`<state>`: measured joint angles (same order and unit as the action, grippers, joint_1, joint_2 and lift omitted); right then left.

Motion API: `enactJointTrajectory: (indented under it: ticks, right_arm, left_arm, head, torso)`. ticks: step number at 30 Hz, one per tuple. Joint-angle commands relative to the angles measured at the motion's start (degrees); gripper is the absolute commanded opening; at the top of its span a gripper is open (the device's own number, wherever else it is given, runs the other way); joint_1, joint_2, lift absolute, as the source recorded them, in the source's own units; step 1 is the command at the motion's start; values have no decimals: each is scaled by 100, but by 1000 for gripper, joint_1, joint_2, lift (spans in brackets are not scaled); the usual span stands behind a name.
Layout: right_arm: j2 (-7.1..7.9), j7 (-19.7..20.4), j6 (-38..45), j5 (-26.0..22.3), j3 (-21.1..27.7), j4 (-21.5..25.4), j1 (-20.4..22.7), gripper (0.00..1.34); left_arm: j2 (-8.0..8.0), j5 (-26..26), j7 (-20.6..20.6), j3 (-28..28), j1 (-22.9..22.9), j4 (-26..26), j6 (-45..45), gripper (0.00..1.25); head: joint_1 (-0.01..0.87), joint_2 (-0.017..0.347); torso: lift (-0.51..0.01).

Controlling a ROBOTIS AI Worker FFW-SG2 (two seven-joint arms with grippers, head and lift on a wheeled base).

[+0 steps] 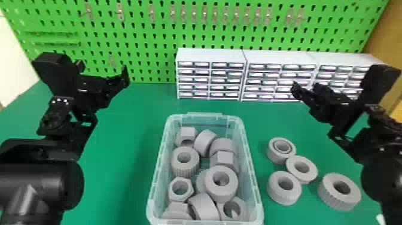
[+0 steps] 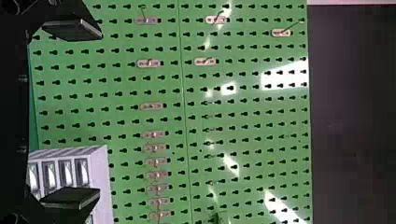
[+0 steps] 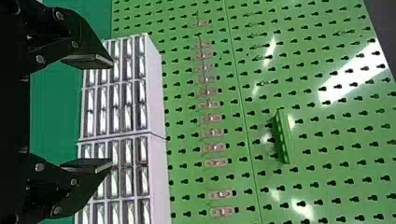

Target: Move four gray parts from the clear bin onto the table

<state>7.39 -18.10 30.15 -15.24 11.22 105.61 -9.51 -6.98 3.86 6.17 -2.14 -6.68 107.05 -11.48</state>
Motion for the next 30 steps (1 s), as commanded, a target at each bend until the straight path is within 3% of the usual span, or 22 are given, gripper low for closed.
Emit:
enactJointTrajectory:
  ticks: [1, 30]
  right_arm:
    - [-36, 0, 0, -5, -24, -6, 54, 825]
    - [17, 9, -9, -58, -120, -58, -139, 825]
  left_arm:
    - [-5, -8, -2, -41, 88, 9, 5, 1141]
    - [-14, -69, -2, -41, 9, 9, 14, 1141]
  head:
    - [678, 34]
    - [678, 34]
  torso:
    - [-50]
    - [-50]
